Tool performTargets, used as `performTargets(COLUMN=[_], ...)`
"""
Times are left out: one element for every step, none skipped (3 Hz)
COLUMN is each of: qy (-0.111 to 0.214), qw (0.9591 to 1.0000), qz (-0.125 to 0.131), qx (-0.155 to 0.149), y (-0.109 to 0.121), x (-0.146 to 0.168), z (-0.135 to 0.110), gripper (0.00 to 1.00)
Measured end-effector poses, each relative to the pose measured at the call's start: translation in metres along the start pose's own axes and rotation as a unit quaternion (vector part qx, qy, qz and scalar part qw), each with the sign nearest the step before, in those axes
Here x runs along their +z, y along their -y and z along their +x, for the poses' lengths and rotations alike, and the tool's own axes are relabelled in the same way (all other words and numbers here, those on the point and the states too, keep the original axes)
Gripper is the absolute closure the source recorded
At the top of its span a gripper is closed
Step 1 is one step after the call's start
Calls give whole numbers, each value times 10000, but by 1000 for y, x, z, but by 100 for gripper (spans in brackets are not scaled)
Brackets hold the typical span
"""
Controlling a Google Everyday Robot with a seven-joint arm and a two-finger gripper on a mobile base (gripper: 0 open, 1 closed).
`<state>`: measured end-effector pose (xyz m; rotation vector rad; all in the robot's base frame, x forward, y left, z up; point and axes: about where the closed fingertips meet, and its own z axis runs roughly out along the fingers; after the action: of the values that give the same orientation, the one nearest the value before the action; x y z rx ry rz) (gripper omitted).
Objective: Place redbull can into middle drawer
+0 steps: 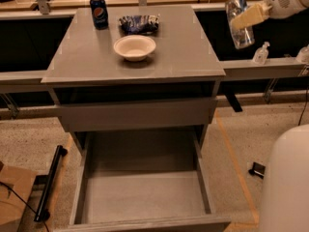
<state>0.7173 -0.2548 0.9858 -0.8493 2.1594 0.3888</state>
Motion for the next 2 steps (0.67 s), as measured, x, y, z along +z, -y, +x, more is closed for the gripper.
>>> performTargets(qy=[-173,-281], qw=[9997,9993], qz=[-142,-231], qx=[104,70], y=[-5,-8], x=[17,25], z=[15,17], gripper=[100,100])
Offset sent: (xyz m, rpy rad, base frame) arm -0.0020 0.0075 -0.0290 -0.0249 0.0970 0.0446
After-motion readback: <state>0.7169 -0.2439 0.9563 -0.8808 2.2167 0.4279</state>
